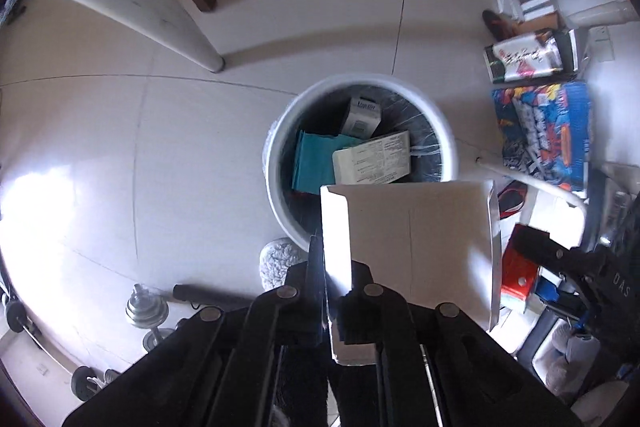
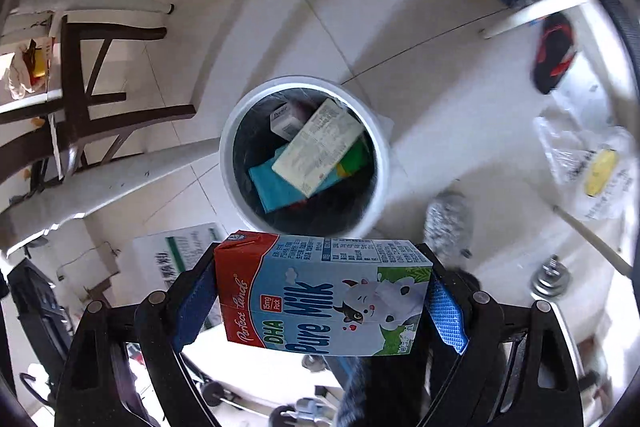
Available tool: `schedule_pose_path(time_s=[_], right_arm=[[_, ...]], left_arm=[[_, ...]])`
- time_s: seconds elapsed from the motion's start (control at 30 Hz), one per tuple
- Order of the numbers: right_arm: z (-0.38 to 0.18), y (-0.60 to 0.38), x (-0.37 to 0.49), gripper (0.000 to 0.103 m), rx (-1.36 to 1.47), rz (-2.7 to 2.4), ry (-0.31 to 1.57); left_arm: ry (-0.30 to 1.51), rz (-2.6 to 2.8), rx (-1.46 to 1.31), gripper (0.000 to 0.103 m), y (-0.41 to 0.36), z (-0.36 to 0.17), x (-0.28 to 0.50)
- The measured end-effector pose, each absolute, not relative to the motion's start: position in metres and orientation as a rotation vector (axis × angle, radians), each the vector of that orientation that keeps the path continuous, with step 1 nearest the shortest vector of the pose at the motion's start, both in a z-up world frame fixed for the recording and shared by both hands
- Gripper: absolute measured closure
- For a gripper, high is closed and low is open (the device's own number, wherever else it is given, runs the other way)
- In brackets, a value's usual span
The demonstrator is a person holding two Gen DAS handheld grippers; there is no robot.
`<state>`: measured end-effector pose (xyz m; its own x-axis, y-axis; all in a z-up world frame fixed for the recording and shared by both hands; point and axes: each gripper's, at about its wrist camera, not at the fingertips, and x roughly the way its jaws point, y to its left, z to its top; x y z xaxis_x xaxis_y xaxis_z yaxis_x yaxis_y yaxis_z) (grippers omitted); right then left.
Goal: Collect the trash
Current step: 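Open both tools to drop the carton and box into the bin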
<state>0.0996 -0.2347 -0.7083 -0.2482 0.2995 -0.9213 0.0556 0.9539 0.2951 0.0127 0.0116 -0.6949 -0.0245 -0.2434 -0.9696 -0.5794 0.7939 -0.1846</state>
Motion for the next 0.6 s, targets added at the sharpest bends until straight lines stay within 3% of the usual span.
schedule_pose_path(time_s=[0.07,0.13,0.17,0.37,0.6], right_arm=[[-0.736,-0.230,0.106,0.010,0.279,0.235,1.829],[-0.766,-0.225,0.111,0.001,0.291,0.240,1.848],[-0.775,-0.224,0.113,0.000,0.294,0.238,1.851],[-0.795,-0.220,0.116,0.000,0.268,0.233,1.829],[-0.743,-0.201,0.100,0.000,-0.158,0.219,1.664]], left_arm=[[1.612,0.303,-0.662,0.076,0.015,-0.712,0.017],[1.605,0.318,-0.643,0.011,0.020,-0.719,0.018],[1.593,0.328,-0.638,0.004,0.023,-0.721,0.017],[1.586,0.373,-0.589,0.000,0.032,-0.715,0.003],[1.564,0.410,-0.452,0.000,0.022,-0.680,-0.014]])
